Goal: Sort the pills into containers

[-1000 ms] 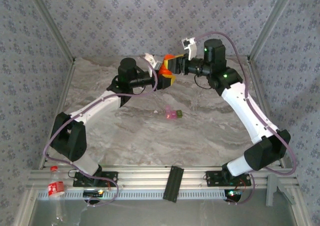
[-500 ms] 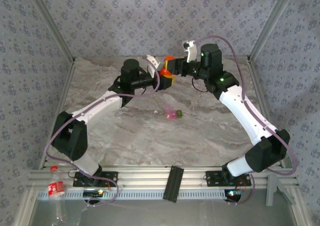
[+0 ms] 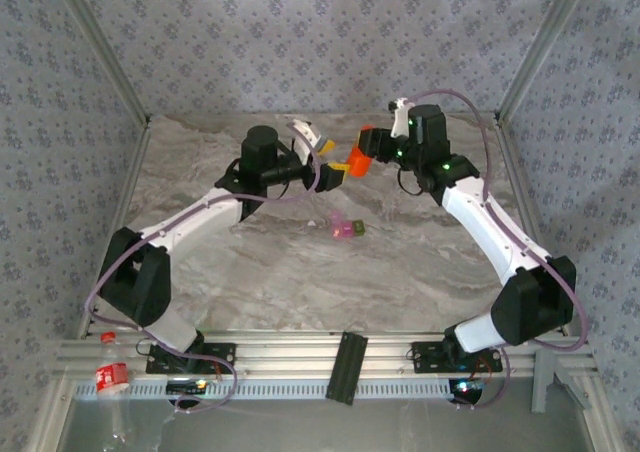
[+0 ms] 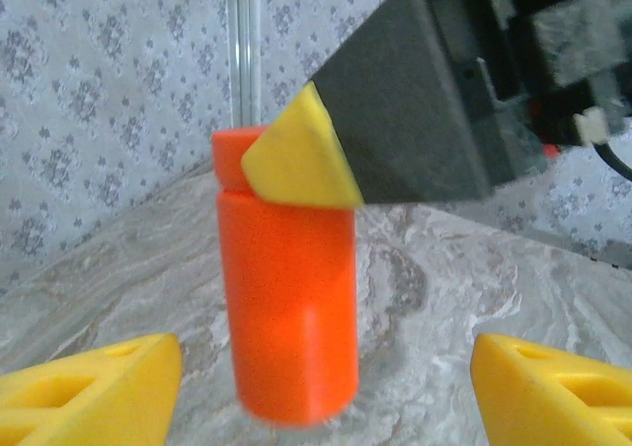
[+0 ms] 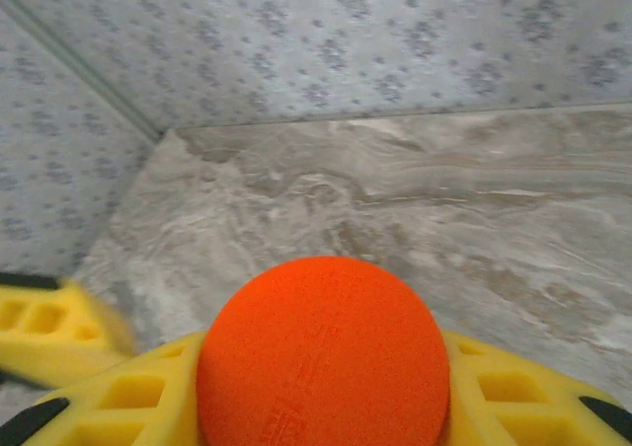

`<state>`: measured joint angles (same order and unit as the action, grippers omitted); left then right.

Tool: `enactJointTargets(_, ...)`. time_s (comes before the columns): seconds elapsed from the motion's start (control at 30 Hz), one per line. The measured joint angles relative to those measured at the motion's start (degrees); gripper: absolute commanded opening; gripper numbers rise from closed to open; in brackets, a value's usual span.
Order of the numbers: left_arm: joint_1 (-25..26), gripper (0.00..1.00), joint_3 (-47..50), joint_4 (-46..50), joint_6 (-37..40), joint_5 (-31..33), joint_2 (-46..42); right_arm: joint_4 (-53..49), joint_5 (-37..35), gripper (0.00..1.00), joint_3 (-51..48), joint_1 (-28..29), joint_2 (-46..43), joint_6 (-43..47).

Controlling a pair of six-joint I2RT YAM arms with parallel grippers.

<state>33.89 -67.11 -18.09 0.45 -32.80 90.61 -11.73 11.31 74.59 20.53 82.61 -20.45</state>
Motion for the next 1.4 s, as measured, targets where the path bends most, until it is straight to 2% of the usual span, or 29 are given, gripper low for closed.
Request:
enactJointTargets(0.13,0.0,0.81,3.5,0.3,0.3,4.2,-3.5,2.9,-6.5,0.19,-5.0,-1.0,-1.4,2.8)
enactJointTargets(0.2,0.0,0.87,4.6,0.3,0.6,6.6,-5.1,5.1,-10.1,0.20,-7.9,-1.5,-2.1,4.1)
enactJointTargets(0.27,0.0,1.00,5.2,0.4,0.6,9.3,-6.4,7.8,-14.1,0.20,-10.8,-2.0,-2.2,5.3)
enactJointTargets(0.47,0.0,1.00,5.3,0.5,0.5,16.4,-7.5,16.6,-25.9,0.21,-18.6,-3.1,-2.1,6.4)
enactJointTargets(0.63,0.0,1.00,5.3,1.8,-0.1,21.3,-7.5,24.0,-32.9,0.20,-23.5,-3.9,-0.7,6.1)
enactJointTargets(0.77,0.0,1.00,5.3,3.1,-1.1,24.6,-7.5,28.9,-37.0,0.21,-27.1,-4.4,1.9,4.5)
enactJointTargets(1.03,0.0,1.00,4.3,7.9,-2.6,26.9,-7.5,33.7,-41.3,0.24,-32.0,-5.4,7.1,0.2)
enactJointTargets(1.2,0.0,1.00,4.3,8.5,-3.0,27.7,-7.5,35.2,-42.4,0.36,-33.9,-5.4,7.6,-1.6)
enactJointTargets(1.33,0.0,1.00,4.3,8.8,-3.6,28.1,-7.5,36.9,-43.1,0.57,-34.9,-5.4,7.6,-2.8)
enactJointTargets(1.4,0.0,1.00,4.3,9.0,-4.0,28.4,-7.6,37.6,-43.2,0.65,-35.4,-5.4,7.6,-3.3)
